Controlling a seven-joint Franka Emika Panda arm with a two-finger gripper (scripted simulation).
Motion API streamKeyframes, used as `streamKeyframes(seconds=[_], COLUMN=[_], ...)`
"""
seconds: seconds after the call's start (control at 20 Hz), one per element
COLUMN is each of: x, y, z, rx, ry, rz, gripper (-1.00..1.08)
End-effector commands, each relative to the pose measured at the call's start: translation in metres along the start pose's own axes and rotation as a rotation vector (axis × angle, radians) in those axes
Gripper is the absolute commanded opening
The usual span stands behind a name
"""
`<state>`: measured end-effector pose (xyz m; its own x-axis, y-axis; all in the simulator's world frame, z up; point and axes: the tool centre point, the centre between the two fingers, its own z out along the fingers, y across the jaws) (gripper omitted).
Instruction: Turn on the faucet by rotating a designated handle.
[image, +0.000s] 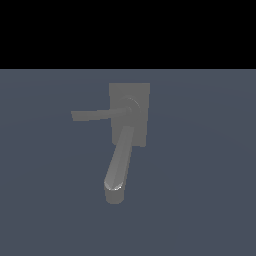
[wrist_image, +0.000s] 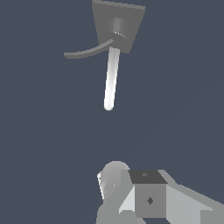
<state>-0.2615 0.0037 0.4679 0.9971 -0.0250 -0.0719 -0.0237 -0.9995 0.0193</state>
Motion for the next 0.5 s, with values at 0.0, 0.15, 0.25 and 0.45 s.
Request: streamKeyframes(seconds=[0.0,0.15,0.25,0.45], x=[0.0,0.0003,0.0009,0.003], y=[0.0,0.0006,0.0017,0.0052], z=[0.0,-0.0005,-0.0015,-0.0052], rx=[0.0,-0.009,-0.026,-0.086], ry=[0.0,0.004,0.01,0.034], rz=[0.0,0.002,0.004,0.014], gripper=[-1.0,-1.0,-1.0,-1.0])
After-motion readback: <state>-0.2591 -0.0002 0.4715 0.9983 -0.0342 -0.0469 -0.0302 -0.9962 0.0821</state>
